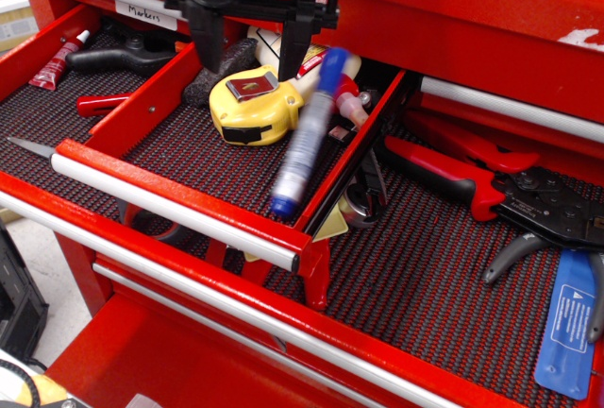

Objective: Pick up blue pen and put into drawer

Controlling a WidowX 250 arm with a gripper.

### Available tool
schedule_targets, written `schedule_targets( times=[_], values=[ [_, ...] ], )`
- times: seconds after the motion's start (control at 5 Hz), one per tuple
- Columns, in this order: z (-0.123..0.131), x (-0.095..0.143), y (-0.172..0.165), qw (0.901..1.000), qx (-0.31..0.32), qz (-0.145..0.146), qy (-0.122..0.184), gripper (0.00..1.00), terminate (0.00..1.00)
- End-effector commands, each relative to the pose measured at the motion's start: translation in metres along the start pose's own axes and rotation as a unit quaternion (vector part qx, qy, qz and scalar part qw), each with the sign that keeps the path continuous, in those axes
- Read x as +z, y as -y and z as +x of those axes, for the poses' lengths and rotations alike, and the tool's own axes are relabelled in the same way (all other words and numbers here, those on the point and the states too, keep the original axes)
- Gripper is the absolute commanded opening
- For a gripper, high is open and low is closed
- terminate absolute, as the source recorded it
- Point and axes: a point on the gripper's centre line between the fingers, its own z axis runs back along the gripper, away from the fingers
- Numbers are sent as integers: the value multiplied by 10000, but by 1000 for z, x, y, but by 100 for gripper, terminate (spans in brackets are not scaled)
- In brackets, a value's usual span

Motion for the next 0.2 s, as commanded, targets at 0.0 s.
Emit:
schedule_targets(
  times=[0.0],
  values=[
    [6,16,-1,9996,106,-110,241,100,100]
  ],
)
